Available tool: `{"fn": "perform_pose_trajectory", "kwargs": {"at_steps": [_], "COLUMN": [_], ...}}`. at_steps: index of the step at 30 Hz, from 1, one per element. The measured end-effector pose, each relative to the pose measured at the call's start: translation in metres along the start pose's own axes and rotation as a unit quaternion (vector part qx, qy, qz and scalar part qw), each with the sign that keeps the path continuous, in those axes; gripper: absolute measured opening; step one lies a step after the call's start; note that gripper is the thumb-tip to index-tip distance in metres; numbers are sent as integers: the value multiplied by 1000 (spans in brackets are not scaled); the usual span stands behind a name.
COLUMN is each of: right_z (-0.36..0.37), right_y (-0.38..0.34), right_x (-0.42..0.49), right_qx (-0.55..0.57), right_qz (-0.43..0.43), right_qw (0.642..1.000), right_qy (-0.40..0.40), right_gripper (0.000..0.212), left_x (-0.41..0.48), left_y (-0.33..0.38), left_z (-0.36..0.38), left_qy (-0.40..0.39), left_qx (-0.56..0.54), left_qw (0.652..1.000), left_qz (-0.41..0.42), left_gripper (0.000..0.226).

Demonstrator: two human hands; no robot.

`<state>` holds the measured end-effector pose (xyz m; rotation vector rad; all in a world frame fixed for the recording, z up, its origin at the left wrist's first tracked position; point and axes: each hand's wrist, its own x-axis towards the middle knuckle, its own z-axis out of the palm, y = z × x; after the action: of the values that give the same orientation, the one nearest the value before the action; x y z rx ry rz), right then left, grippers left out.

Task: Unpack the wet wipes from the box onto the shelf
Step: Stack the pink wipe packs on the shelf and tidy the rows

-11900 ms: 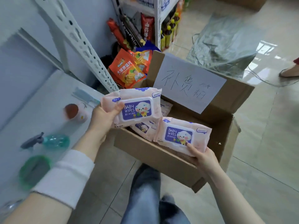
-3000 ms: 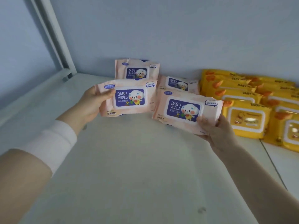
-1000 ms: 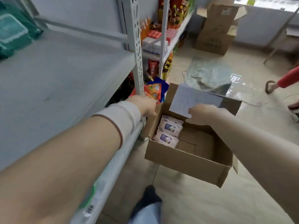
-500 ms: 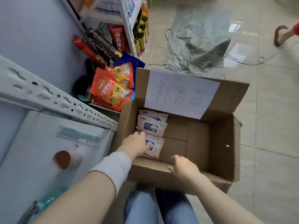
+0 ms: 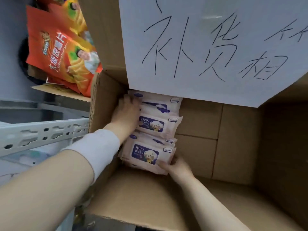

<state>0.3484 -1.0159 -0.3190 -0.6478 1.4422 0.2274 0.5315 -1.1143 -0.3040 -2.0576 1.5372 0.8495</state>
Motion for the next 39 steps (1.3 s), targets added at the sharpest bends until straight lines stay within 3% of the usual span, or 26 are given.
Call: {"fn": "perform_pose_trajectory", "kwargs": {"at_steps": [4,9,12,16,19,26,29,32,36,39], "right_z": [9,14,9,-1,-18,-79,-100,-110,-105,-94], "right_y": [3,1,3,6,14,30,32,37,49,61], "right_x": [4,3,-2,-23,-51,-153,-197,-237,-299,-355], "right_qx": [73,187,221,238,244,208,153,118,79,63], "right_qz": [2,3,-14,-33,-49,-61,-93,-133,-198,-244], "right_qw": [997,982,974,970,968,976,983,983,977,967], "right_qy": [32,-36,-36,-28,-34,28,45,36,-15,-32], "right_gripper": [59,32,24,27,35,28,43,37,25,21], "left_x": [6,6,0,-20,-44,-150,-214,-285,-392,-476], "left_y": [-8,-11,-10,-2,1,3,4,3,5,4], "left_z": [-3,-6,-8,-15,-26,-71,-94,-108,-105,-101], "left_qy": [-4,-51,-71,-71,-23,112,176,243,354,401], "left_qx": [-70,-143,-207,-292,-358,-543,-580,-612,-705,-728], "left_qw": [997,984,972,949,930,831,795,753,614,553], "left_qz": [30,92,86,93,85,41,25,9,-34,-64], "left_gripper": [67,27,36,28,12,18,19,15,11,11]}}
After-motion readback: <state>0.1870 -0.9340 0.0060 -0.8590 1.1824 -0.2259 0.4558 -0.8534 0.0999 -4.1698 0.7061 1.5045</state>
